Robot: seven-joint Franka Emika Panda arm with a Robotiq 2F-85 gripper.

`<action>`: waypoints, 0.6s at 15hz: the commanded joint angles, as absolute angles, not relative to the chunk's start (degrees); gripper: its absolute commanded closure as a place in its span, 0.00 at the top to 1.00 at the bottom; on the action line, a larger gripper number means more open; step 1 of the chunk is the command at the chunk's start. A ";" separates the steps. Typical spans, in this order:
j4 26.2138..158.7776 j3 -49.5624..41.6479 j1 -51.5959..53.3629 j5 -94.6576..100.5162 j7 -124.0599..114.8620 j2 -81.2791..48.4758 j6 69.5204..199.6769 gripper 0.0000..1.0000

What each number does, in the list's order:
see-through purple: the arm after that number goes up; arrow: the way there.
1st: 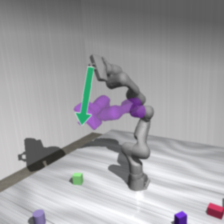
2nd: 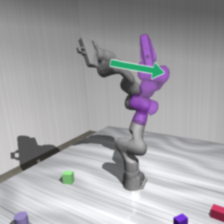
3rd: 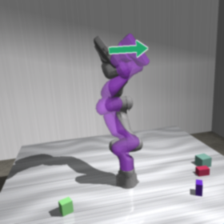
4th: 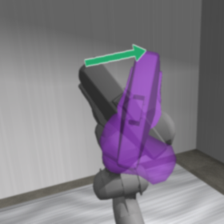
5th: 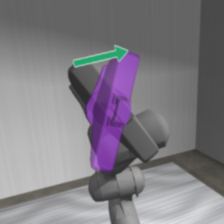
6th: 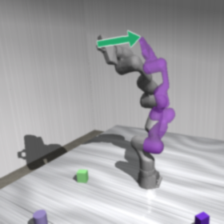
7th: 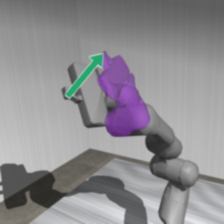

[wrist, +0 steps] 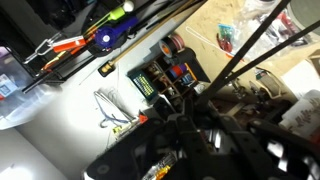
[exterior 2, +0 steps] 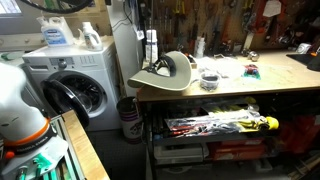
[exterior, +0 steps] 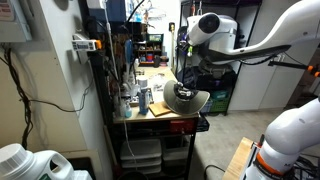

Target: Unhook the fishing hat from the wall hook and place it on the table using the hat adjusting string

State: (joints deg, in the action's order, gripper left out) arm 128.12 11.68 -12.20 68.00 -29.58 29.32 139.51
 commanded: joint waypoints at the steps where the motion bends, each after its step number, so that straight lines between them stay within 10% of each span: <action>1: 128.22 10.55 -9.54 73.20 -36.26 27.16 135.34 0.04; 9: 125.28 8.14 -4.61 83.34 -52.84 22.64 135.08 0.04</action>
State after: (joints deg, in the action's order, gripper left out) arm 127.08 10.21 -7.50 79.42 -48.79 24.15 135.97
